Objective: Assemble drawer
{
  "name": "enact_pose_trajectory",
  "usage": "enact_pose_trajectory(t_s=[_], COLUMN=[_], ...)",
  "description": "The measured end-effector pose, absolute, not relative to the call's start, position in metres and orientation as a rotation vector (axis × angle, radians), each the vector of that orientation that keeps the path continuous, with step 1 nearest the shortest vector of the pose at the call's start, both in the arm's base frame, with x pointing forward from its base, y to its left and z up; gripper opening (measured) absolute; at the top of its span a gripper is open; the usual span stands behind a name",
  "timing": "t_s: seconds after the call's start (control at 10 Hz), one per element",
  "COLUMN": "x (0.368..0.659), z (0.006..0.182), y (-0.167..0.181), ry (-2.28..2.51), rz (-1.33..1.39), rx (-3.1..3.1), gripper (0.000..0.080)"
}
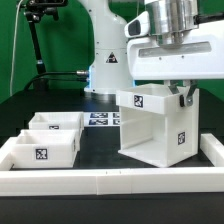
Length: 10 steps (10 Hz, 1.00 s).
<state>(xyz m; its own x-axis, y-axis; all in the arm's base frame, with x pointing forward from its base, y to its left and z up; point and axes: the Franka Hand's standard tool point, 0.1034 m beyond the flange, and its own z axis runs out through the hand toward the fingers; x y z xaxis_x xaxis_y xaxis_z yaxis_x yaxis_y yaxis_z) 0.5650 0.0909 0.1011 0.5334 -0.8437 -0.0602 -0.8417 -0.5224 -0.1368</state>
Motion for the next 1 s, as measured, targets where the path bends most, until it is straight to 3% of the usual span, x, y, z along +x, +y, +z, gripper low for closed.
enact_pose_trajectory(t_s=[0.2,1.0], x=[0.574,0.585], z=[0.102,0.102], y=[0.094,0.107], ry=[1.736,2.032], rz=[0.026,0.093], rx=[-2.429,-2.172], gripper=[0.0038,0.0038])
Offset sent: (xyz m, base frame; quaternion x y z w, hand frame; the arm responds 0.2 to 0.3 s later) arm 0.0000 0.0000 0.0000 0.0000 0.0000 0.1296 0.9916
